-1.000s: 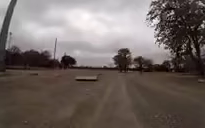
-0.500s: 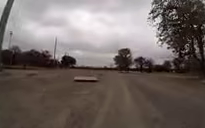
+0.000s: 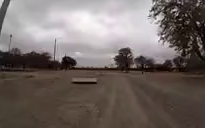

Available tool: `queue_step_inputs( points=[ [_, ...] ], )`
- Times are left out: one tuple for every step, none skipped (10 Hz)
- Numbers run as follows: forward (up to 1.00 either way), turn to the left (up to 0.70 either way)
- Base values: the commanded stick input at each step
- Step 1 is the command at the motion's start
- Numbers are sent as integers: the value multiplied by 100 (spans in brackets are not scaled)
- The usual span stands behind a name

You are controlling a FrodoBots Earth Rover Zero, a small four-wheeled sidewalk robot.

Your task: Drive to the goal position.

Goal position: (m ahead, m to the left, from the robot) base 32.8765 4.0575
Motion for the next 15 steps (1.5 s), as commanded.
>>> queue_step_inputs(
  points=[
    [70, -1],
    [70, -1],
    [70, -1],
    [70, -1],
    [70, -1],
    [70, -34],
    [70, -35],
    [70, -12],
    [70, -1],
    [70, -1],
    [70, -1],
    [70, -1],
    [70, -1],
    [70, -1],
    [70, -1]
  ],
)
